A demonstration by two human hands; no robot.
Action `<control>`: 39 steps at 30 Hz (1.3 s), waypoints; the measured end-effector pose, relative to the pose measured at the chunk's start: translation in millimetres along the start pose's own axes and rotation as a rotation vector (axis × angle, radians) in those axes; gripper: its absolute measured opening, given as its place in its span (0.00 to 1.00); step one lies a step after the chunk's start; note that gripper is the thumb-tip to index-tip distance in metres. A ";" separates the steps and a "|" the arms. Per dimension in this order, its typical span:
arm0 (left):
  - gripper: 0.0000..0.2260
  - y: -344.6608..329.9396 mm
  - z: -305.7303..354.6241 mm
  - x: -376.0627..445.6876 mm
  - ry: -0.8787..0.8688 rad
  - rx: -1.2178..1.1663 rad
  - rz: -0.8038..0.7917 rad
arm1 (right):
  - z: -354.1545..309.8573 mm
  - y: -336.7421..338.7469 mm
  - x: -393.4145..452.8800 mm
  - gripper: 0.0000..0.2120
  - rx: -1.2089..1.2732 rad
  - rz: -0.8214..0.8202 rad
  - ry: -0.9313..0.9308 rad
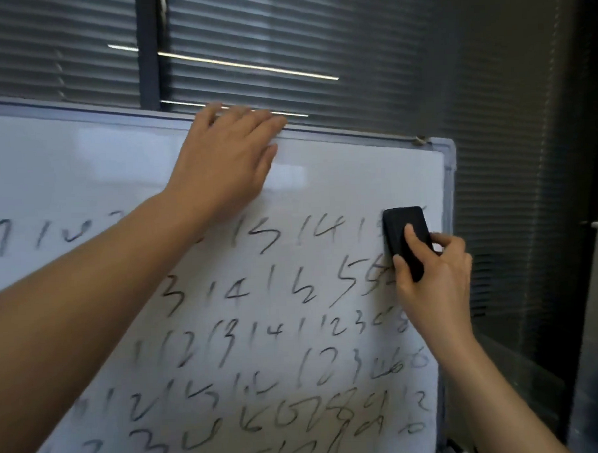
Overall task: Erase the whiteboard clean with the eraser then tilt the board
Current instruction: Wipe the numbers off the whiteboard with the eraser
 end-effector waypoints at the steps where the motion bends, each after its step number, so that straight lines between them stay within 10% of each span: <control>1: 0.20 3.2 -17.2 -14.9 -0.008 0.006 0.022 | -11.8 -4.3 -8.6 0.22 0.008 -0.013 0.017; 21: 0.21 31.1 -373.0 -237.8 0.145 0.154 0.208 | -349.1 -200.7 -108.1 0.22 0.154 0.054 0.450; 39: 0.21 59.5 -440.6 -290.7 0.234 0.254 0.074 | -462.4 -258.5 -137.3 0.18 0.310 -0.043 0.702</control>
Point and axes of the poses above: each hand's wrist, its own x-axis towards the middle knuckle, its own y-axis out of the back of the hand, z = x × y, the point moved 5 cm from there along x, towards the middle knuckle, and after that the axes turned 12 degrees about x, right-handed, at the moved point
